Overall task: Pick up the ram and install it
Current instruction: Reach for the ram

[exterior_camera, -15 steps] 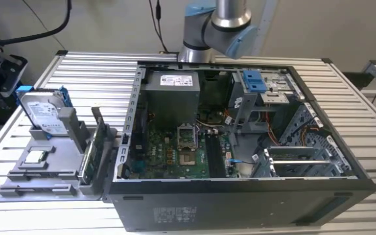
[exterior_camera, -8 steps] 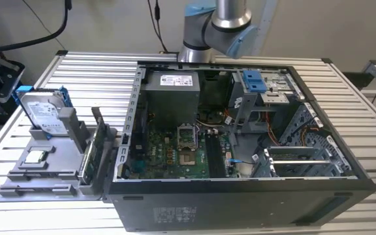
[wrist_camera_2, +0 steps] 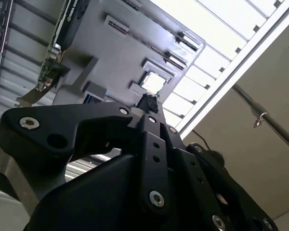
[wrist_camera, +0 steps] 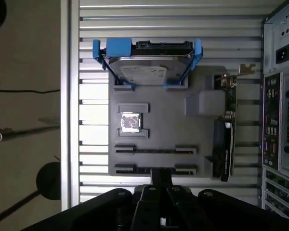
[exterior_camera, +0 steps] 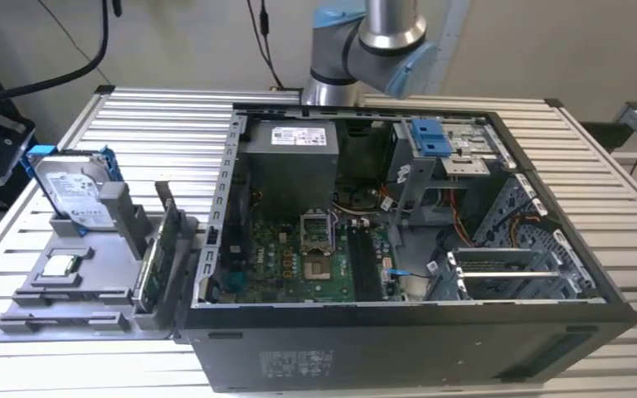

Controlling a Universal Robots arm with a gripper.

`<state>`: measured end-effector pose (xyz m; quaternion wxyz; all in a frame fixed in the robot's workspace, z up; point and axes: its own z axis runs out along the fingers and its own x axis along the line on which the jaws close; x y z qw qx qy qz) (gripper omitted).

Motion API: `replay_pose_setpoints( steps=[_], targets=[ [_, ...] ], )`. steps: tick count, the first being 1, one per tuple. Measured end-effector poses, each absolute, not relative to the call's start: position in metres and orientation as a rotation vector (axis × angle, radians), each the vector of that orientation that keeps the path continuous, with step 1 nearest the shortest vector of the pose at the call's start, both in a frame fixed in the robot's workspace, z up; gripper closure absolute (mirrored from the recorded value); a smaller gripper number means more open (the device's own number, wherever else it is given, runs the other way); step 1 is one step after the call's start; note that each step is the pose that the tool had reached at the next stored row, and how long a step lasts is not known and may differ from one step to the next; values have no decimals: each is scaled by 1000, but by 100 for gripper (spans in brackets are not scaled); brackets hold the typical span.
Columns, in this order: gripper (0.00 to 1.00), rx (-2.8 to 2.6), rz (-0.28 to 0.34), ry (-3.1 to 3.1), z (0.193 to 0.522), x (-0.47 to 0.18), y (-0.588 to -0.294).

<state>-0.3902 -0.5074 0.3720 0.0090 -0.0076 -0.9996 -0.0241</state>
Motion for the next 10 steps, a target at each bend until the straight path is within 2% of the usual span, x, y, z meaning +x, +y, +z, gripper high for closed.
replay_pose_setpoints(
  steps=[10],
  targets=[
    [89, -24, -75, -3123, 369, -392, -531]
  ],
)
